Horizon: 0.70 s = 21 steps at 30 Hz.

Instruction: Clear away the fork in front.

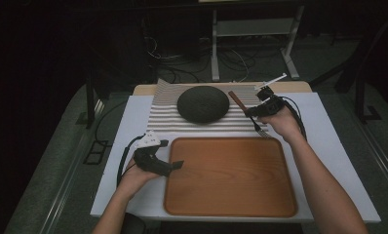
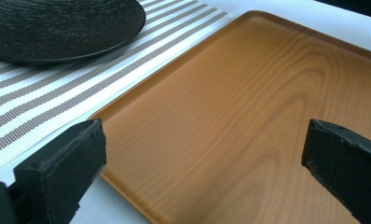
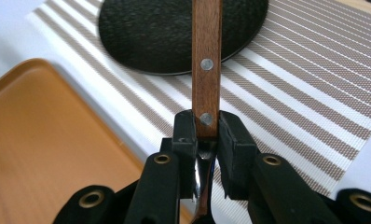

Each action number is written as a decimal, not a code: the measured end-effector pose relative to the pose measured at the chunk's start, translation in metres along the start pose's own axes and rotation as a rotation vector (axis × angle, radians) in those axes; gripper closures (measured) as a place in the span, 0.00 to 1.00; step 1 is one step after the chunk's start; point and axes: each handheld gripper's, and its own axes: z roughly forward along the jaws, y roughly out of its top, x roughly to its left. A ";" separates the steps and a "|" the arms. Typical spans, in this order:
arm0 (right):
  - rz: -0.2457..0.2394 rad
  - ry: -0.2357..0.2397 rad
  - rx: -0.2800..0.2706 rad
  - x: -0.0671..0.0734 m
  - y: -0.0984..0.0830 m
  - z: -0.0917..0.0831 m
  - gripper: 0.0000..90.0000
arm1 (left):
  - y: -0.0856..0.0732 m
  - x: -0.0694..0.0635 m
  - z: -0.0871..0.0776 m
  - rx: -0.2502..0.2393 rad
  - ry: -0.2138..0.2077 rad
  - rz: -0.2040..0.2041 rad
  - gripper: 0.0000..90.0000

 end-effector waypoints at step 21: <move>-0.056 0.076 -0.110 0.037 -0.068 -0.030 0.86 | 0.021 -0.011 0.013 -0.005 0.040 0.003 0.00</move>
